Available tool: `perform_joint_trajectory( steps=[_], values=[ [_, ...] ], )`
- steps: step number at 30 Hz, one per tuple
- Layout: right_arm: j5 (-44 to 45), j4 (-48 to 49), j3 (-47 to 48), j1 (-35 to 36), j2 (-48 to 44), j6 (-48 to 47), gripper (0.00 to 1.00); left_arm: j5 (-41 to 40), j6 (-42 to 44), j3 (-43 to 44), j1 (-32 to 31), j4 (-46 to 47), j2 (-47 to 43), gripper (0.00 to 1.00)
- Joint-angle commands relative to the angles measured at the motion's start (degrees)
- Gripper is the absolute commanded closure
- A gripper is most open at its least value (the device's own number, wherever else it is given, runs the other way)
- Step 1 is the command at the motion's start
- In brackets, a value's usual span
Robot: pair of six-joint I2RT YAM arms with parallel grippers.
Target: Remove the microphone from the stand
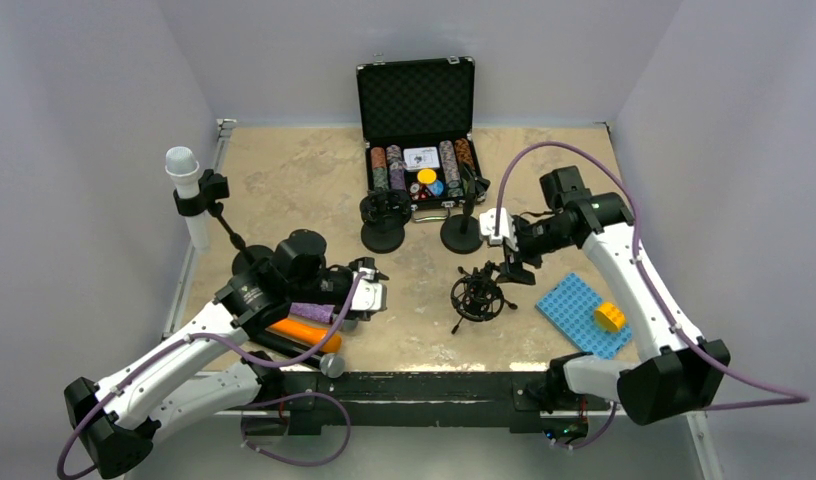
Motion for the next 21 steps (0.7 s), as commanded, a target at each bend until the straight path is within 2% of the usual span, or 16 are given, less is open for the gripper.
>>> perform_joint_trajectory(
  steps=[1,4,9,13,17,21],
  values=[
    [-1.2,-2.1,3.7,4.6,2.5,-3.7,0.25,2.4,0.1,2.2,0.7,0.5,-0.5,0.41],
    [0.2,-3.6,3.2,7.9,3.1,-6.7,0.3,2.8,-0.1,2.1,1.2,0.8,-0.8,0.41],
    [0.4,-5.2,3.5,9.4,4.5,-6.5,0.5,2.0,1.6,2.8,2.0,0.1,-1.0,0.41],
    [0.8,-5.8,3.0,9.3,4.7,-3.8,0.63,2.0,1.5,3.0,2.2,0.3,-0.8,0.41],
    [1.3,-4.6,1.4,6.9,2.1,-0.7,0.72,2.4,1.0,3.3,2.2,0.2,-0.7,0.41],
    [1.4,-4.5,1.5,0.8,0.9,0.9,0.81,2.1,1.0,3.3,2.2,0.4,-0.5,0.41]
  ],
)
